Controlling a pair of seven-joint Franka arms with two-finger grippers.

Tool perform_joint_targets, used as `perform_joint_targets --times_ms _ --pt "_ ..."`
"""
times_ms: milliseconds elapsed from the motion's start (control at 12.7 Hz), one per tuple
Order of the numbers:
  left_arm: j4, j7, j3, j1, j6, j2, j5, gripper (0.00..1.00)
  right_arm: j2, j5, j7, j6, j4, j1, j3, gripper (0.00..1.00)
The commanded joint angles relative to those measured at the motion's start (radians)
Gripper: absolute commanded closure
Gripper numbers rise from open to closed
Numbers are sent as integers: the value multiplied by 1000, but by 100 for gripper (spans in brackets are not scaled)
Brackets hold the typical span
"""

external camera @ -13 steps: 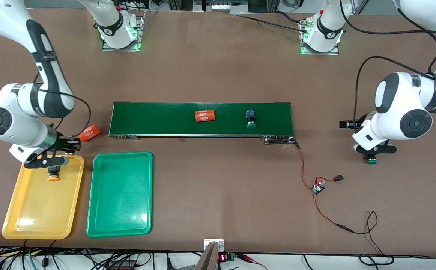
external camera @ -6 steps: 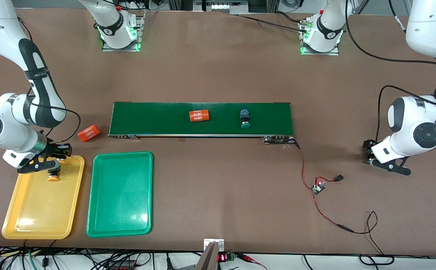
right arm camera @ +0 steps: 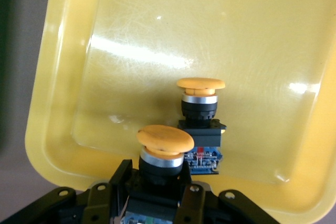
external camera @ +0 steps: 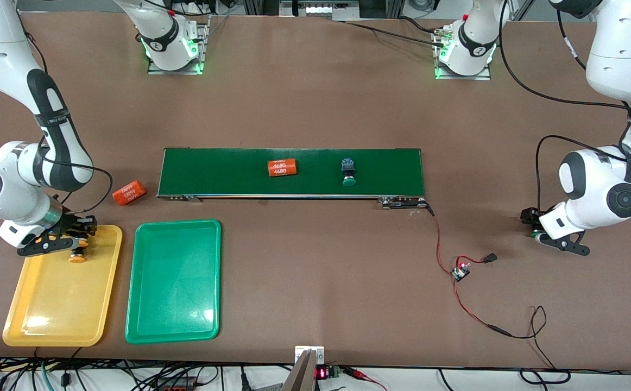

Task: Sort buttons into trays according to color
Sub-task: 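Release the yellow button into the yellow tray while the left gripper brings a button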

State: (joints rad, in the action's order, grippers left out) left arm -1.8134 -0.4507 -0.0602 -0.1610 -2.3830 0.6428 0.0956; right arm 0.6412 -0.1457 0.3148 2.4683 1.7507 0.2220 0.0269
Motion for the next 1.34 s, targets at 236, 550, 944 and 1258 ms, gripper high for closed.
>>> perform_joint_targets --times_ms 236,550,944,1258 --pt "20 -25 11 14 166 -44 -30 96 17 -8 13 11 -25 5 5 33" --pt "204 126 93 61 575 -78 -30 95 11 -8 15 11 -33 5 5 33" --pt "210 658 435 64 777 -74 -30 95 -6 5 12 5 -31 5 5 13" --pt "151 795 552 136 661 -51 -30 95 -31 6 10 -49 -23 7 10 0"
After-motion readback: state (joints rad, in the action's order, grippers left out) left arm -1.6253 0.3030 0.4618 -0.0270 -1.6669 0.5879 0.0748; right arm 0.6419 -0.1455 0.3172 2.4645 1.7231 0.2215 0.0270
